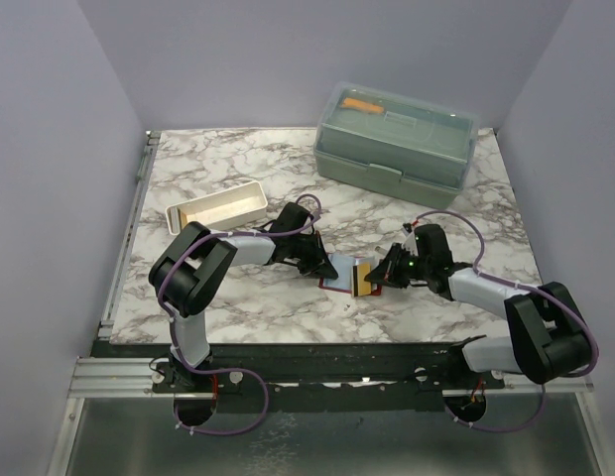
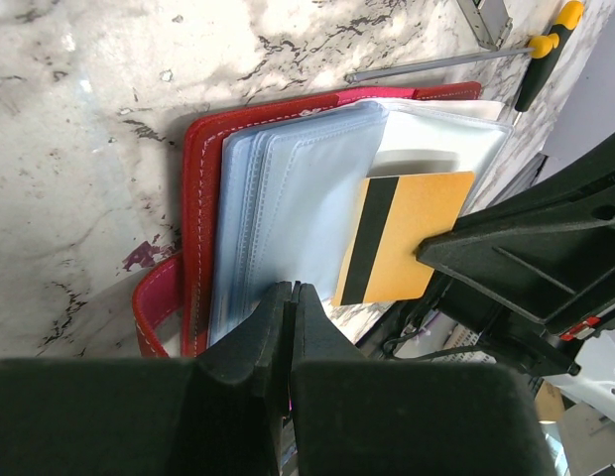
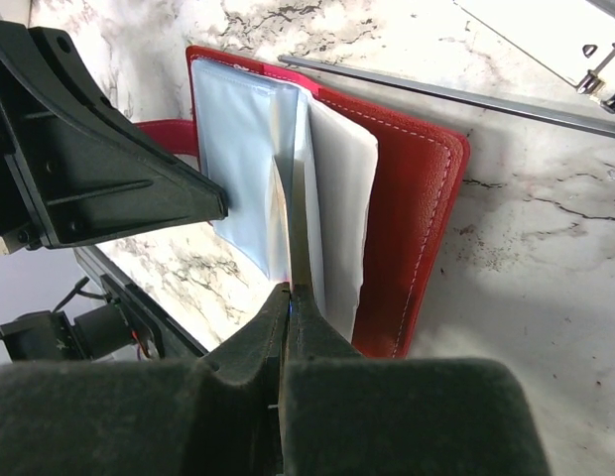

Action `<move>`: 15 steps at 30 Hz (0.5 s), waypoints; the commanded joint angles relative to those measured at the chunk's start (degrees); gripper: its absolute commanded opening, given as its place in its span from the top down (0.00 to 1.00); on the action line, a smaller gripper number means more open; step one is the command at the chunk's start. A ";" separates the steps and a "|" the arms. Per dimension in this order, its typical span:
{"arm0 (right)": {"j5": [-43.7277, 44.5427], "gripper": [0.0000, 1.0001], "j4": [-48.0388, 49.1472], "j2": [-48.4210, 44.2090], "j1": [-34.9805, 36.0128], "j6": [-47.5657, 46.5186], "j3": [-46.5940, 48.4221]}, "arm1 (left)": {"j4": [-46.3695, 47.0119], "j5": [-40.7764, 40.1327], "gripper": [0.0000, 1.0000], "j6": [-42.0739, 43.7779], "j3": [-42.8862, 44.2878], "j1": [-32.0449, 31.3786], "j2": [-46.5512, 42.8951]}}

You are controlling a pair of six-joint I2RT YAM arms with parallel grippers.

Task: Put the credit cards into the card holder
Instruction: Insert the credit card into the card holder.

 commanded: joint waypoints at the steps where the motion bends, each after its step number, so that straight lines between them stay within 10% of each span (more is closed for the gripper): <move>1: -0.46 1.00 0.83 1.20 -0.29 0.10 -0.69 | -2.57 -4.06 0.99 1.80 -0.76 0.20 1.78; 15: -0.39 1.00 8.73 5.53 -2.11 -1.76 0.37 | -2.59 -3.63 0.99 1.94 -0.96 0.21 1.88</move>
